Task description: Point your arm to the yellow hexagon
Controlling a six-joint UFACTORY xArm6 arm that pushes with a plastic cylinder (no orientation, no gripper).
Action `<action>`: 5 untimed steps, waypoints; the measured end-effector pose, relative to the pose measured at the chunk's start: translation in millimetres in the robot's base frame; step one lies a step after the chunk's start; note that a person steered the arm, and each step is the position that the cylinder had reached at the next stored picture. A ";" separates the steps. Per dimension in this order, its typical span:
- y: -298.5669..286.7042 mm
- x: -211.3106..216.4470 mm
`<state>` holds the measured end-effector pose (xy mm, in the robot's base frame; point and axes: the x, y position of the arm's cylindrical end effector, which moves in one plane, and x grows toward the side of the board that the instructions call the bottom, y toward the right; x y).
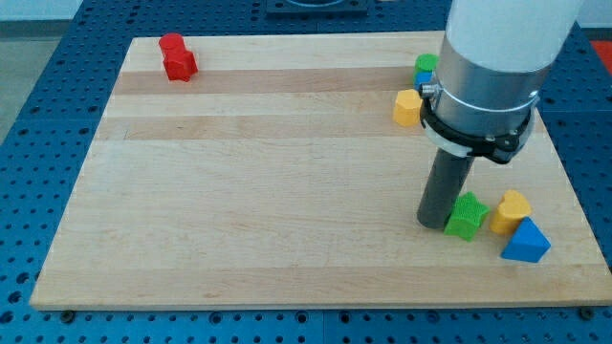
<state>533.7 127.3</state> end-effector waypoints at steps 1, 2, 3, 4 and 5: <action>11.7 0.0; 15.4 0.0; 6.3 -10.2; -19.6 -54.1; -51.2 -110.0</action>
<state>423.7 76.0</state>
